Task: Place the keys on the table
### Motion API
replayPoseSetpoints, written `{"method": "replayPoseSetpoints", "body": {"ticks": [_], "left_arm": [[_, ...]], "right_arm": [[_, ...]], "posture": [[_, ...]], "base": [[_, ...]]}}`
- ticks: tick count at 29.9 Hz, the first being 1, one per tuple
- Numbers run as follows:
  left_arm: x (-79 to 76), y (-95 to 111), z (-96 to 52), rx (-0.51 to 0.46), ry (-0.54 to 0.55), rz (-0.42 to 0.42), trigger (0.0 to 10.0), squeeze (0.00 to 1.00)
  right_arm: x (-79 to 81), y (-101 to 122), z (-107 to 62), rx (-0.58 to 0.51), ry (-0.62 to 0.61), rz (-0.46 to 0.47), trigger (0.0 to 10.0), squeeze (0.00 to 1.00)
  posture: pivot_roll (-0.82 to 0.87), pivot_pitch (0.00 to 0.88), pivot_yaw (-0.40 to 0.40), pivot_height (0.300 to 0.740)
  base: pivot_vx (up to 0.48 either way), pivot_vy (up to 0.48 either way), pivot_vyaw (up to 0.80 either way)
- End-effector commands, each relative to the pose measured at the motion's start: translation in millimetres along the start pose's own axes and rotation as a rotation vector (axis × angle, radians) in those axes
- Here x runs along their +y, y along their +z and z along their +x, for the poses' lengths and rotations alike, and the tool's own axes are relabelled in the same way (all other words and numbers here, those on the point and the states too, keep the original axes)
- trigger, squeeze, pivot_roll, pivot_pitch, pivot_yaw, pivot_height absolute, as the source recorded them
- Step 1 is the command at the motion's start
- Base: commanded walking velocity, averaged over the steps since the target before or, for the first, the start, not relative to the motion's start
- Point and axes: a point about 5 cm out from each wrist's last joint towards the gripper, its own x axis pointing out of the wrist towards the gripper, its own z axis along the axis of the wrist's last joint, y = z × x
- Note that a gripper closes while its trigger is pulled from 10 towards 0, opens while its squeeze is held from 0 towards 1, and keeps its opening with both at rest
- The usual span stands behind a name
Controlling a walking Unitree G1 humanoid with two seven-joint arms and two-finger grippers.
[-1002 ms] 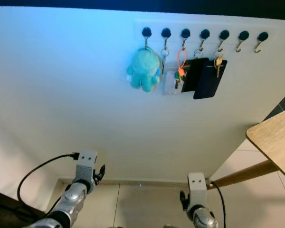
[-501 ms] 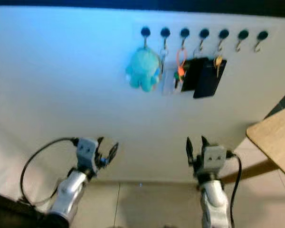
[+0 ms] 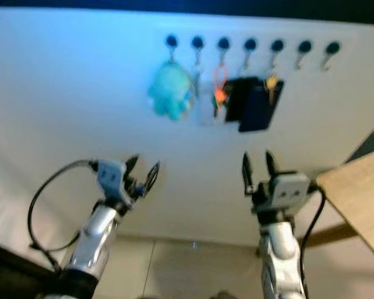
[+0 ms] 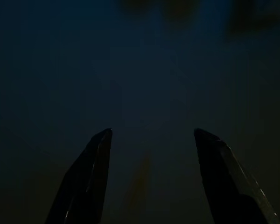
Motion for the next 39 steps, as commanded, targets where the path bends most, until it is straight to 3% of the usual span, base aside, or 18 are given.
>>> {"method": "replayPoseSetpoints", "body": {"ticks": [1, 7, 13, 14, 15, 16, 21, 22, 23, 24, 28, 39], "left_arm": [[1.5, 4, 2.3, -0.005, 0.035, -0.028, 10.0, 0.00], [4.0, 16, 9.2, -0.037, 0.044, -0.033, 10.0, 0.00], [-1.5, 33, 12.6, -0.088, -0.034, -0.023, 10.0, 0.00], [-3.3, 35, 12.3, -0.089, -0.053, -0.019, 10.0, 0.00], [-3.3, 35, 12.3, -0.089, -0.053, -0.019, 10.0, 0.00], [-6.1, 36, 11.6, -0.090, -0.079, -0.005, 10.0, 0.00], [-18.2, 39, 7.8, -0.096, -0.183, 0.031, 10.0, 0.00], [-20.7, 40, 6.9, -0.100, -0.203, 0.030, 10.0, 0.00], [-20.7, 40, 6.9, -0.100, -0.203, 0.030, 10.0, 0.00], [-23.7, 42, 5.8, -0.107, -0.228, 0.030, 10.0, 0.00], [-34.9, 51, 2.4, -0.134, -0.327, 0.021, 10.0, 0.00], [-48.0, 70, 7.7, -0.188, -0.387, 0.021, 10.0, 0.00]], "right_arm": [[2.2, 9, 3.8, -0.018, -0.012, 0.024, 10.0, 0.00], [4.9, 25, 12.9, -0.070, -0.004, 0.014, 10.0, 0.00], [3.1, 44, 22.6, -0.130, -0.031, 0.023, 10.0, 0.00], [2.6, 47, 24.5, -0.134, -0.034, 0.036, 10.0, 0.26], [2.6, 47, 24.5, -0.134, -0.034, 0.036, 10.0, 0.26], [1.8, 50, 27.2, -0.138, -0.035, 0.052, 10.0, 1.00], [-6.0, 56, 39.6, -0.137, -0.055, 0.091, 10.0, 1.00], [-9.3, 57, 43.5, -0.136, -0.064, 0.100, 10.0, 0.67], [-9.3, 57, 43.5, -0.136, -0.064, 0.100, 10.0, 0.67], [-12.9, 58, 48.5, -0.138, -0.066, 0.104, 10.0, 0.02], [-23.7, 65, 66.0, -0.142, -0.068, 0.108, 10.0, 0.00], [-23.3, 67, 98.2, -0.105, 0.029, 0.085, 10.0, 0.00]], "posture": [[0.00, 0.050, -0.015, 0.740], [0.00, 0.051, -0.016, 0.740], [0.00, 0.055, -0.019, 0.740], [0.00, 0.056, -0.020, 0.740], [0.00, 0.056, -0.020, 0.740], [0.00, 0.058, -0.021, 0.740], [0.00, 0.065, -0.023, 0.740], [0.00, 0.072, -0.025, 0.740], [0.00, 0.072, -0.025, 0.740], [0.00, 0.078, -0.026, 0.740], [0.00, 0.087, -0.033, 0.740], [0.01, 0.097, -0.034, 0.740]], "base": [[0.000, 0.000, 0.00], [0.000, 0.000, 0.00], [0.000, 0.000, 0.00], [0.000, 0.000, 0.00], [0.000, 0.000, 0.00], [0.000, 0.000, 0.00], [0.000, 0.000, 0.00], [0.000, 0.000, 0.00], [0.000, 0.000, 0.00], [0.000, 0.000, 0.00], [0.000, 0.000, 0.00], [0.000, 0.000, 0.00]]}}
